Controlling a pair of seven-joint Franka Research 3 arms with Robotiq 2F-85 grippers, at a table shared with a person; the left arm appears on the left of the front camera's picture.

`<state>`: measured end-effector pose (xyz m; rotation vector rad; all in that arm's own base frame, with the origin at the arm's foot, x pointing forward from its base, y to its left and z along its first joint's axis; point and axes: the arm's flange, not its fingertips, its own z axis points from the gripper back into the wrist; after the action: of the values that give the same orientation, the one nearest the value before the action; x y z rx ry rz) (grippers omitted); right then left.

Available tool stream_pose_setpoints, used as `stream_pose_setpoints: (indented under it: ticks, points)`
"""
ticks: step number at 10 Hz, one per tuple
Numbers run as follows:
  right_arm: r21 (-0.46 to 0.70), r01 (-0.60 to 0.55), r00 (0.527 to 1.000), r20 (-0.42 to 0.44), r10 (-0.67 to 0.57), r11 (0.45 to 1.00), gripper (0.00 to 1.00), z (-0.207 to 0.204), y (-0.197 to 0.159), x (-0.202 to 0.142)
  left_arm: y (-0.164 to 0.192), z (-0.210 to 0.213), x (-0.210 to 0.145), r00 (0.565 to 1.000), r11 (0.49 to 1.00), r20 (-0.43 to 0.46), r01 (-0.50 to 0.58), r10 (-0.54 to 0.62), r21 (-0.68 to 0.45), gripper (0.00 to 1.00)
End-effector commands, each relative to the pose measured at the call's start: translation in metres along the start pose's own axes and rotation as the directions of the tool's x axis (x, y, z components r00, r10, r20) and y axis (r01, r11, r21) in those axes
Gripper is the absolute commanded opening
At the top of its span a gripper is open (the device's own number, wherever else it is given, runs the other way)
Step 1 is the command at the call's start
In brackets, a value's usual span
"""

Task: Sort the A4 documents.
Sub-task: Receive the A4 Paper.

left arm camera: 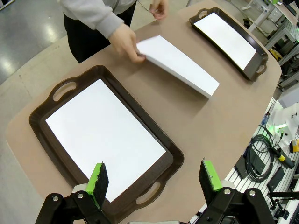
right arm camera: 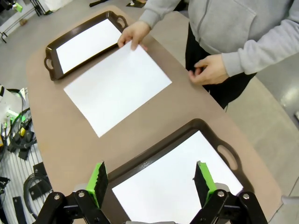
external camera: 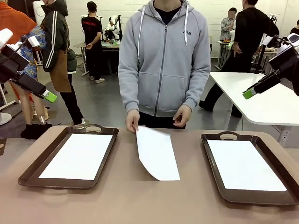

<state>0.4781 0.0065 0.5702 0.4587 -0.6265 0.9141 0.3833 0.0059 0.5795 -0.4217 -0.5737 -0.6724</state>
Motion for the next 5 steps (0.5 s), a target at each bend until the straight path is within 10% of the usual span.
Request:
stream_pose_setpoints:
  ticks: [1,5]
  points:
    - [0.001,-0.001,1.000,0.003,0.001,1.000,0.96,0.0004,0.0012,0.0011,-0.0008,0.0000,-0.0015,1.000,1.000,0.002,0.000,0.000,-0.003,1.00]
    - [0.001,-0.001,1.000,0.003,0.001,1.000,0.96,0.0004,0.0012,0.0011,-0.0008,0.0000,-0.0015,1.000,1.000,0.002,0.000,0.000,-0.003,1.00]
